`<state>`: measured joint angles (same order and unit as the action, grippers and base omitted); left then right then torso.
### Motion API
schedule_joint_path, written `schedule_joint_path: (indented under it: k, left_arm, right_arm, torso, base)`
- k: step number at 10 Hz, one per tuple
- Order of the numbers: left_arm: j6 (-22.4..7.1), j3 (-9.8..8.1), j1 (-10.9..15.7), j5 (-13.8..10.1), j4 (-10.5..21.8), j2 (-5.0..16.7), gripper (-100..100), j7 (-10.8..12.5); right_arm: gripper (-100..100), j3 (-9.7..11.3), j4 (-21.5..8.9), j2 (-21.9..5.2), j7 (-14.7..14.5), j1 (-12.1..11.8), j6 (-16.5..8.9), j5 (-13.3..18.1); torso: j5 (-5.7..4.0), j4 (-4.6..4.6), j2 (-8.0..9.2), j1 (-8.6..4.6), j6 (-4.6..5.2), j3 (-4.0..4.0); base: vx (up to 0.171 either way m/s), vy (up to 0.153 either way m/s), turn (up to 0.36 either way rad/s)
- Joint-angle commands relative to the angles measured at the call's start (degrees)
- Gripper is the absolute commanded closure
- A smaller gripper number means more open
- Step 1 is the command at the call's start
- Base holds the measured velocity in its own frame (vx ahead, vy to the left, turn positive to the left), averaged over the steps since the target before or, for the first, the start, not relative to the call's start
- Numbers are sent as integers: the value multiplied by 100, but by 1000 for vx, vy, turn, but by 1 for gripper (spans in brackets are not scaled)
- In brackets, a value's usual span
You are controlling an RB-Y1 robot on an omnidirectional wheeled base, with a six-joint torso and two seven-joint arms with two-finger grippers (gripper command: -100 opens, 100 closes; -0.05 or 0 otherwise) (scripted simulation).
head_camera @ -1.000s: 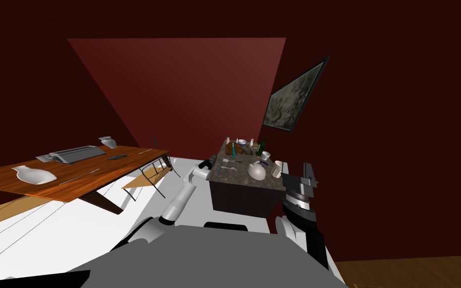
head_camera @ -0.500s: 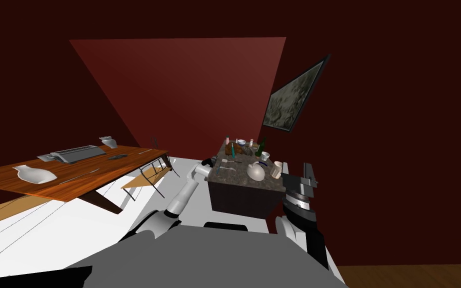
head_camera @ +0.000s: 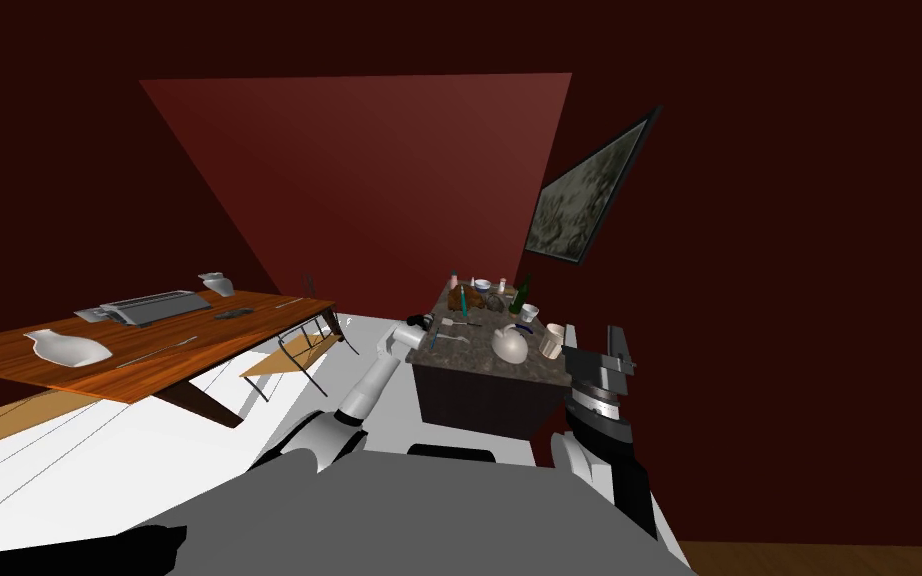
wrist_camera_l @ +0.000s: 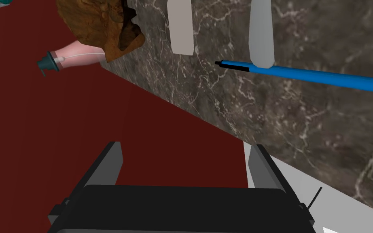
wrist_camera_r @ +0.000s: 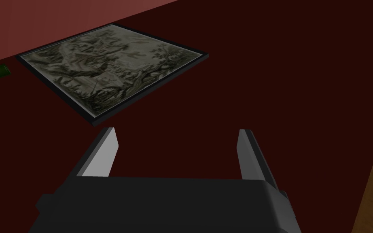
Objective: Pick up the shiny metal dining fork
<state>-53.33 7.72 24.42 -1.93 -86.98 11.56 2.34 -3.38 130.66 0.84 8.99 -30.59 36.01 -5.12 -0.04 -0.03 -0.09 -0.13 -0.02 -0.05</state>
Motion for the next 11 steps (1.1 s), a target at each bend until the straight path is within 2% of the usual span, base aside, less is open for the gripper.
schedule_joint_path:
  k: [1, 2, 3, 6, 9, 10, 11]
  left_arm:
    - [-286, -20, 181, 32, 182, -47, -100, 64]
    - [-454, -20, 181, 32, 182, -47, -100, 64]
    - [-498, -20, 181, 32, 182, -47, -100, 64]
    - [-1028, -71, 444, 64, 445, -118, -100, 162]
    - [-1510, -98, 559, 82, 562, -159, -100, 210]
    - [-1553, -98, 559, 82, 562, -159, -100, 210]
    - [-1774, -126, 664, 100, 666, -205, -100, 257]
  right_arm:
    - [0, 0, 0, 0, 0, 0, 0, 0]
    - [0, 0, 0, 0, 0, 0, 0, 0]
    - [0, 0, 0, 0, 0, 0, 0, 0]
    - [0, 0, 0, 0, 0, 0, 0, 0]
    - [0, 0, 0, 0, 0, 0, 0, 0]
    - [0, 0, 0, 0, 0, 0, 0, 0]
    - [0, 0, 0, 0, 0, 0, 0, 0]
  torso:
    - [0, 0, 0, 0, 0, 0]
    - [-1, 0, -3, -7, 1, -2]
    - [-1, -1, -2, -4, 0, -1]
    - [0, 0, -1, 2, 0, -1]
    - [-1, -2, -7, -6, 1, -4]
    - [-1, -1, -4, -4, 0, -3]
    - [1, 0, 2, 6, -1, 1]
  base:
    - [30, -56, 9]
    - [25, -46, 7]
    - [13, -17, 2]
    - [28, -41, 5]
    - [35, -48, 3]
    - [10, -18, -2]
    - [19, -30, 0]
